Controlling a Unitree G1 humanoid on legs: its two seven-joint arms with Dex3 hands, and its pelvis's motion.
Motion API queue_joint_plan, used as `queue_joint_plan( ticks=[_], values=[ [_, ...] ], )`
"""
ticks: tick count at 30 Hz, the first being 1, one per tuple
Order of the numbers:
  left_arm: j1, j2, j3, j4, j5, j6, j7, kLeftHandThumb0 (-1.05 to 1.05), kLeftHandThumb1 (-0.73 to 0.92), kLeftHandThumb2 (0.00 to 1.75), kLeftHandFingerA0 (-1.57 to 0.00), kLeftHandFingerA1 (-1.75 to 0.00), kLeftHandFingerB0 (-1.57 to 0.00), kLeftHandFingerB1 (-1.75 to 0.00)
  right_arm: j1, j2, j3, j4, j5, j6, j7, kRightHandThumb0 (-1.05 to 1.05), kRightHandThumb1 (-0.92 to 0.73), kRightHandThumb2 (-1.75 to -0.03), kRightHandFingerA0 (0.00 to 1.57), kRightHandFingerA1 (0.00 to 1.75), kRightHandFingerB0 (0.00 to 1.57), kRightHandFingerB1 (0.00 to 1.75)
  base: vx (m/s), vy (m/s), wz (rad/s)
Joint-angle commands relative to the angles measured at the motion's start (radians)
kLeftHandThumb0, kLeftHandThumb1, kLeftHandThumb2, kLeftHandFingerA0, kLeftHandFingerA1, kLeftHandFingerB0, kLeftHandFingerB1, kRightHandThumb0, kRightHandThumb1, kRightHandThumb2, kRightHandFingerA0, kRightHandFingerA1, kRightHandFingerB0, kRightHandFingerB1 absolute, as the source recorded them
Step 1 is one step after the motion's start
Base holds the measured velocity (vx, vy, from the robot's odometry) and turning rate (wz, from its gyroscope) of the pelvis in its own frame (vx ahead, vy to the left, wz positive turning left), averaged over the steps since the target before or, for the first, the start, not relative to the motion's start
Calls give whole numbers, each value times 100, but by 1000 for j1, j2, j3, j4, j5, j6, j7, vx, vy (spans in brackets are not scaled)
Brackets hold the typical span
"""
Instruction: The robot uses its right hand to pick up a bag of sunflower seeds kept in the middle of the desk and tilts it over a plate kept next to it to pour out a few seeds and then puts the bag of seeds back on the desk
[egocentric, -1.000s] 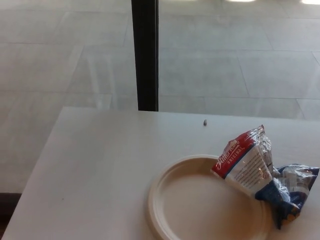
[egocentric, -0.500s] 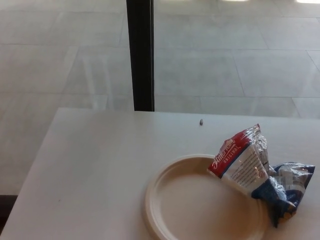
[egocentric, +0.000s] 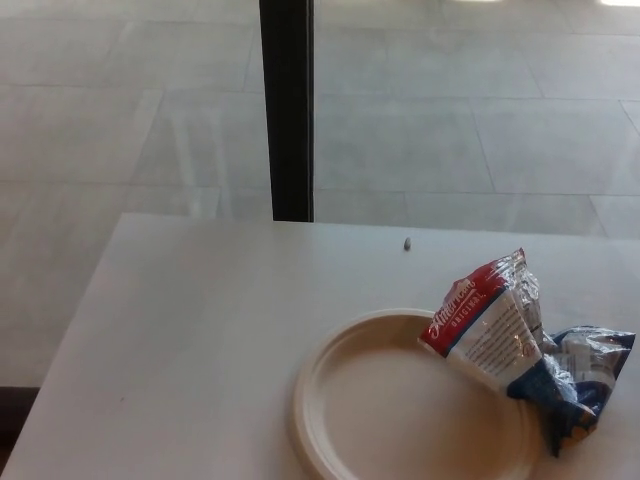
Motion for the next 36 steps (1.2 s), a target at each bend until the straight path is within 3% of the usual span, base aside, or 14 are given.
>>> queue_joint_plan(
  ticks=[1, 15, 17, 18, 22, 23, 24, 25, 26, 28, 30, 31, 32, 36],
  values=[
    [25, 25, -28, 3, 2, -53, -21, -70, 75, 63, -47, -53, -40, -39, -42, -127, 281, -7, -347, 42, 105, -95, -60, -100, 0, 6, 12, 23, 0, 0, 0],
    [49, 27, -35, 4, -10, -44, -39, -70, 74, 62, -40, -51, -37, -38, -151, -167, 396, 108, -427, -19, 87, -89, -58, -96, 2, 44, 11, 27, 0, 0, 0],
    [47, 26, -33, 4, -14, -39, -35, -71, 73, 62, -39, -51, -37, -38, -164, -168, 411, 112, -442, -14, 84, -85, -72, -62, 7, 45, 11, 26, 0, 0, 0],
    [49, 25, -39, 2, -7, -51, -36, -77, 62, 72, -37, -54, -33, -42, -168, -165, 415, 109, -442, -4, 83, -80, -53, -96, 1, 50, 9, 33, 0, 0, 0],
    [50, 28, -45, 2, -7, -53, -32, -74, 73, 62, -41, -53, -38, -38, -195, -148, 434, 127, -459, 1, 77, -90, -59, -98, 5, 51, 1, 34, 0, 0, 0],
    [51, 29, -47, 2, -7, -52, -30, -76, 73, 62, -41, -53, -39, -38, -197, -140, 439, 130, -464, -7, 72, -83, -70, -59, 11, 45, 13, 27, 0, 0, 0],
    [51, 29, -48, 2, -7, -53, -30, -76, 73, 62, -41, -53, -39, -38, -197, -140, 438, 131, -466, -8, 72, -83, -70, -59, 11, 45, 13, 27, 0, 0, 0],
    [53, 30, -51, 3, -6, -51, -33, -81, 61, 74, -38, -56, -35, -43, -200, -129, 439, 135, -460, -11, 78, -84, -55, -95, 0, 48, 13, 40, 0, 0, 0],
    [56, 29, -56, 2, -2, -56, -33, -81, 63, 72, -37, -54, -34, -42, -202, -119, 450, 131, -470, -16, 80, -79, -68, -62, 8, 41, 16, 28, 0, 0, 0],
    [58, 31, -63, 4, -1, -59, -36, -81, 63, 72, -36, -53, -33, -41, -202, -113, 459, 124, -491, -14, 82, -82, -54, -93, 3, 45, 8, 42, 0, 0, 0],
    [62, 28, -73, 1, 4, -68, -34, -79, 73, 62, -40, -53, -37, -37, -203, -109, 472, 116, -505, -1, 90, -85, -56, -92, 4, 43, 10, 42, 0, 0, 0],
    [64, 27, -81, -2, 7, -74, -23, -79, 73, 62, -43, -54, -39, -38, -214, -97, 496, 133, -535, 3, 85, -39, -34, -97, 3, 53, 0, 49, 0, 0, 0],
    [64, 28, -82, 1, 4, -73, -25, -80, 72, 62, -43, -53, -39, -37, -219, -91, 502, 144, -544, 7, 84, -79, -69, -61, 12, 43, 19, 29, 0, 0, 0],
    [66, 30, -95, 8, 6, -86, -17, -82, 72, 62, -46, -52, -40, -37, -232, -77, 518, 183, -574, 19, 81, -81, -70, -61, 14, 43, 20, 29, 0, 0, 0]
  ],
)
